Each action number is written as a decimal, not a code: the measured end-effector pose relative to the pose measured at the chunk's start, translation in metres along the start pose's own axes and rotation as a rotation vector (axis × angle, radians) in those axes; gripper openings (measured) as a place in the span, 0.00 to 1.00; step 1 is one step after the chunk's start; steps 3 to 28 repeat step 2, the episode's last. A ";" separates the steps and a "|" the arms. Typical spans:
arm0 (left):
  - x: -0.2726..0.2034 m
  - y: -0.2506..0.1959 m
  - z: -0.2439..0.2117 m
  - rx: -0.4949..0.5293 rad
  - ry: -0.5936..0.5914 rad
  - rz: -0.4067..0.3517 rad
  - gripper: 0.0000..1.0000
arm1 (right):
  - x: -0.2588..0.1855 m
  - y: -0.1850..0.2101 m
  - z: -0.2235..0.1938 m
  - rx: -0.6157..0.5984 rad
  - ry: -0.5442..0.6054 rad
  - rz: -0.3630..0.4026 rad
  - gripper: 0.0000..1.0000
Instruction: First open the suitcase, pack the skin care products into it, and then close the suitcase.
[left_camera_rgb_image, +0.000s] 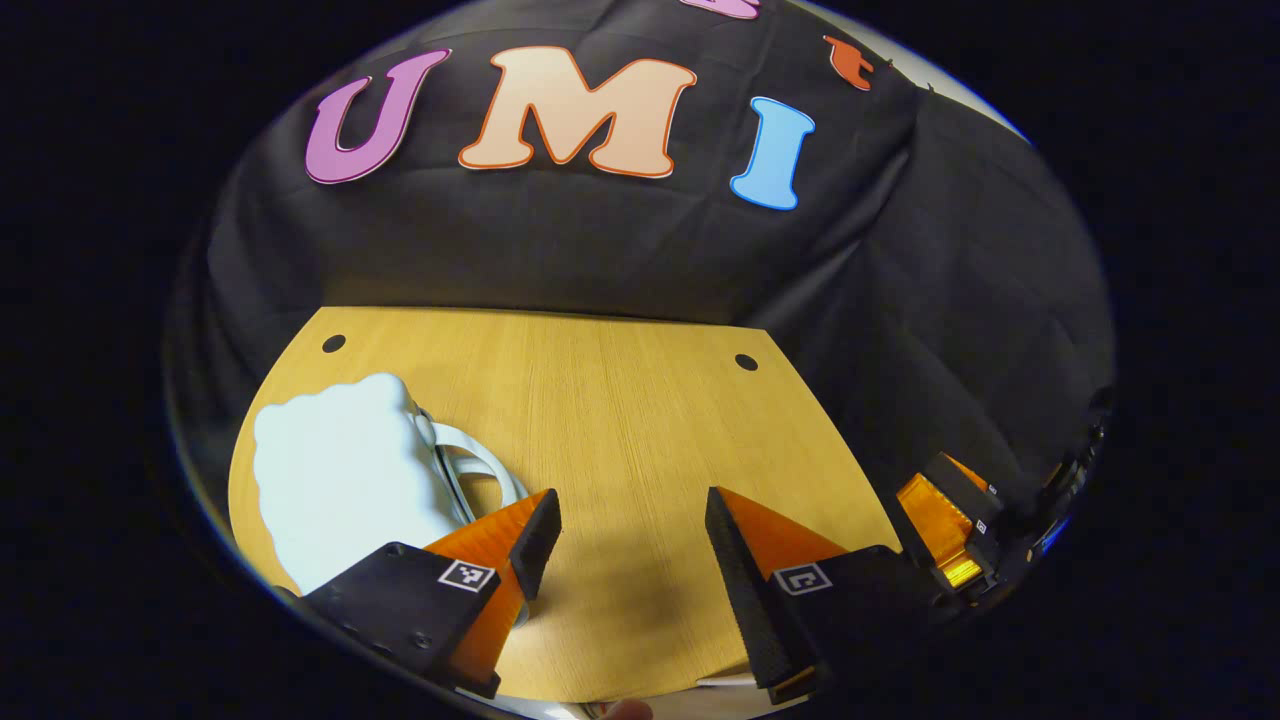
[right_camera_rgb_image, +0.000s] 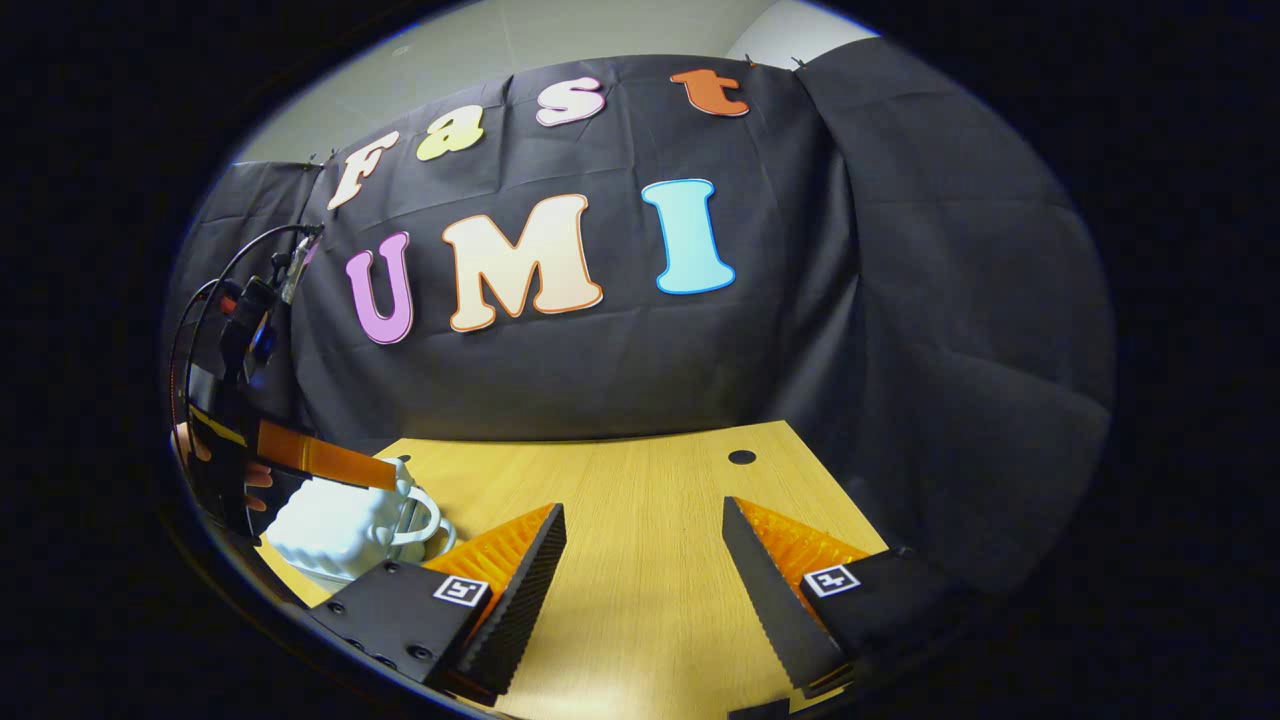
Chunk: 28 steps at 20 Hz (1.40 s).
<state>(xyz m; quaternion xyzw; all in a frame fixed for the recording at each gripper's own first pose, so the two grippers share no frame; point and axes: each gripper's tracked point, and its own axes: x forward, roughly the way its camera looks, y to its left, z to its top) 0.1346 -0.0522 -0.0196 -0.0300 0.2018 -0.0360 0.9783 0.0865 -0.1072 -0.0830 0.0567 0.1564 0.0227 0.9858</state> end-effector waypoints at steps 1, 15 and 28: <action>0.001 -0.001 -0.001 0.006 0.005 0.001 0.85 | 0.000 -0.002 -0.001 0.001 0.001 -0.002 0.98; 0.001 -0.003 -0.003 0.012 0.011 0.003 0.86 | -0.001 -0.004 -0.001 0.003 0.001 -0.003 0.98; 0.001 -0.003 -0.003 0.012 0.011 0.003 0.86 | -0.001 -0.004 -0.001 0.003 0.001 -0.003 0.98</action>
